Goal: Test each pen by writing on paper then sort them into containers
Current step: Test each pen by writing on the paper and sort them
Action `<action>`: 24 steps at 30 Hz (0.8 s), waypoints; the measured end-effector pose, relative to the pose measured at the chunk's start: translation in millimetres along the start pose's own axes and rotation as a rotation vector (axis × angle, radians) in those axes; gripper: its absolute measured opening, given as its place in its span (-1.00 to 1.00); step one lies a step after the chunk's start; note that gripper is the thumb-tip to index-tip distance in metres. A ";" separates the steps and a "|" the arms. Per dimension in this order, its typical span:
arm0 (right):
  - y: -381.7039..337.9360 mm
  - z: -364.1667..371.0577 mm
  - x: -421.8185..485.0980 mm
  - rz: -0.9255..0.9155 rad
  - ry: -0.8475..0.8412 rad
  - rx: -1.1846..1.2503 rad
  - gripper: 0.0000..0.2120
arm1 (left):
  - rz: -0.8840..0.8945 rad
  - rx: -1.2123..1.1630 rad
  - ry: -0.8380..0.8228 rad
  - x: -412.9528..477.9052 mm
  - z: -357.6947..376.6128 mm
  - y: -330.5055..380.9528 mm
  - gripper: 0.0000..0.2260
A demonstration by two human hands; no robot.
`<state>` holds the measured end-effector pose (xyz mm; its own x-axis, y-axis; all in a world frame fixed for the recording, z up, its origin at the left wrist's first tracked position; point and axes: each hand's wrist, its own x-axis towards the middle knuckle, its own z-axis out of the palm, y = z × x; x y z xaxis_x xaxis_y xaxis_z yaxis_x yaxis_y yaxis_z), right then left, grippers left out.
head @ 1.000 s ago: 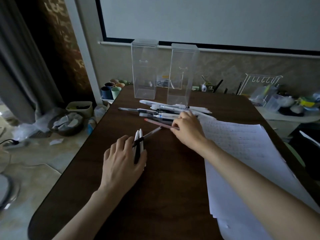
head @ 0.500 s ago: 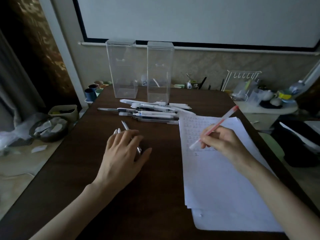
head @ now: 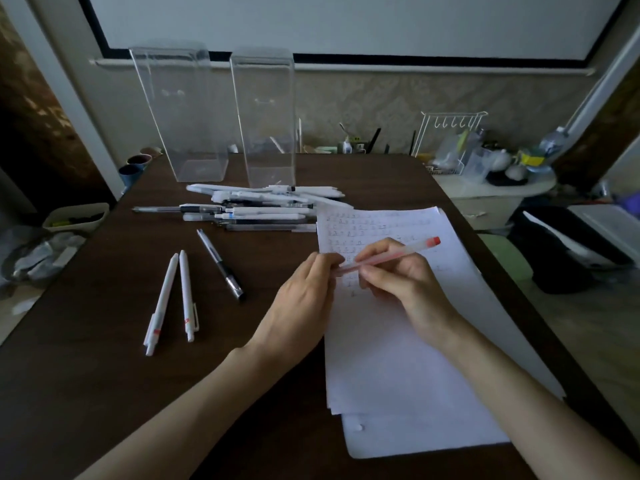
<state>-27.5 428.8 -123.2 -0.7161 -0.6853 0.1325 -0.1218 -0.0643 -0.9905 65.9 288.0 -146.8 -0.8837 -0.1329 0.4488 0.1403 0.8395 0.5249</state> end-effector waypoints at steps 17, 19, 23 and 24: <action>12.2 -2.2 4.0 -0.133 0.069 0.128 -0.80 | -0.143 0.051 -0.048 4.2 -7.0 8.0 -0.47; 10.7 -8.4 4.8 -0.167 0.182 0.118 -0.74 | -0.162 0.119 -0.076 2.0 -11.4 11.2 -0.38; 10.9 -8.6 3.4 -0.139 0.258 -0.127 -0.84 | 0.099 0.293 -0.095 -17.0 -7.6 15.2 -0.44; 13.3 -7.1 3.7 -0.115 0.254 -0.194 -0.83 | 0.148 0.317 -0.117 -21.6 -4.3 16.2 -0.46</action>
<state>-36.6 430.5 -135.6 -0.8355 -0.4776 0.2719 -0.3225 0.0253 -0.9462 89.2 302.2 -144.9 -0.9117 0.0482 0.4079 0.1416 0.9691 0.2018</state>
